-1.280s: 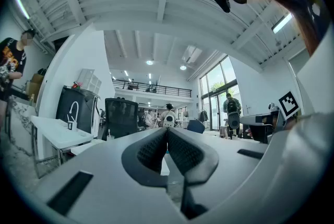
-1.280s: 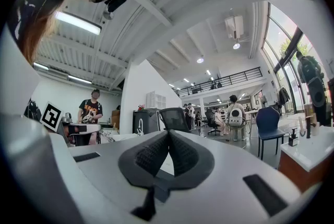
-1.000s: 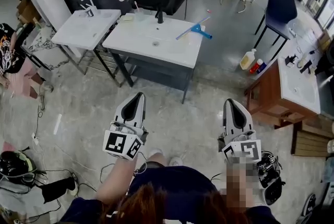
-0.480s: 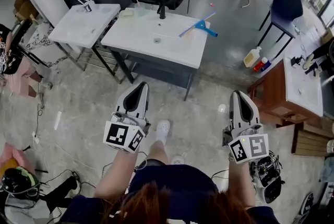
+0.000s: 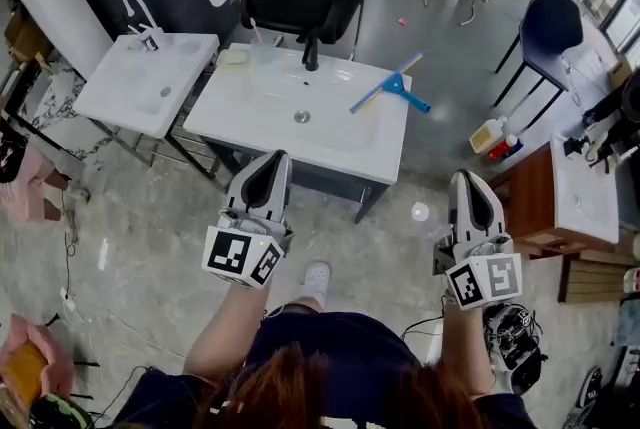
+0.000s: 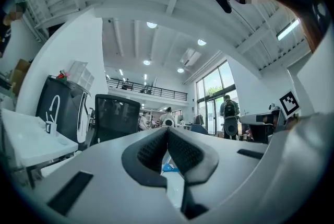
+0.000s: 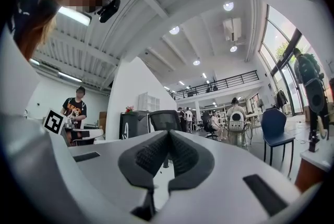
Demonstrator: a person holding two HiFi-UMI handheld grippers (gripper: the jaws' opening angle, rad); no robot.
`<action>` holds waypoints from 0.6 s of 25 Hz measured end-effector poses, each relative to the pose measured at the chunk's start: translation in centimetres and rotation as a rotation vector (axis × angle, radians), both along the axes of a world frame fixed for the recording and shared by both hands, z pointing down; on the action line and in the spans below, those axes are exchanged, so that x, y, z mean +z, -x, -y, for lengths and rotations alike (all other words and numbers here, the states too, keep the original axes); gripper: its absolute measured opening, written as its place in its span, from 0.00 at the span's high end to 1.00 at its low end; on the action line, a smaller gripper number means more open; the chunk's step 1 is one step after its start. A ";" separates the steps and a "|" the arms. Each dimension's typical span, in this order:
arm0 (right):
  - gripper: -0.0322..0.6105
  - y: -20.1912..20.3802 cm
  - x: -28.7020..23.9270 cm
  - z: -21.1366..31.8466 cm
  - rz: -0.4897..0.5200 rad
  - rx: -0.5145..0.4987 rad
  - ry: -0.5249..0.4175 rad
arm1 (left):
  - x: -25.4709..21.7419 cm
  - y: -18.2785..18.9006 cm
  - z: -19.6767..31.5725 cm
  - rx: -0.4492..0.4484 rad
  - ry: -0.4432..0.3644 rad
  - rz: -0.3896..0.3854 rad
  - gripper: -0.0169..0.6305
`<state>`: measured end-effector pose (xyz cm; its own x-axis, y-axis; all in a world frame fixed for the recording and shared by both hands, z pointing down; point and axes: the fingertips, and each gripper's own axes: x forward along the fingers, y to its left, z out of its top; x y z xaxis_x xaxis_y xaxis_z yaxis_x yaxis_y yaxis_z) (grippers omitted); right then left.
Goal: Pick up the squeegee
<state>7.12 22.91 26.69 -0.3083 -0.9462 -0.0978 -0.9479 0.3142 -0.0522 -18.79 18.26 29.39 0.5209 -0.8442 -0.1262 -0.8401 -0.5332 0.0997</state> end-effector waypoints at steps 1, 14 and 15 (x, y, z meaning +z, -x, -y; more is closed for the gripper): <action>0.93 0.4 -0.2 1.3 0.003 0.007 -0.003 | -0.1 0.2 1.6 0.013 -0.002 0.002 0.94; 0.93 -0.3 1.1 15.6 -0.014 0.004 0.035 | 1.5 -1.5 16.3 0.037 0.036 0.007 0.94; 0.93 -0.7 1.1 16.9 -0.013 -0.005 0.030 | 1.6 -1.9 17.4 0.027 0.036 0.007 0.94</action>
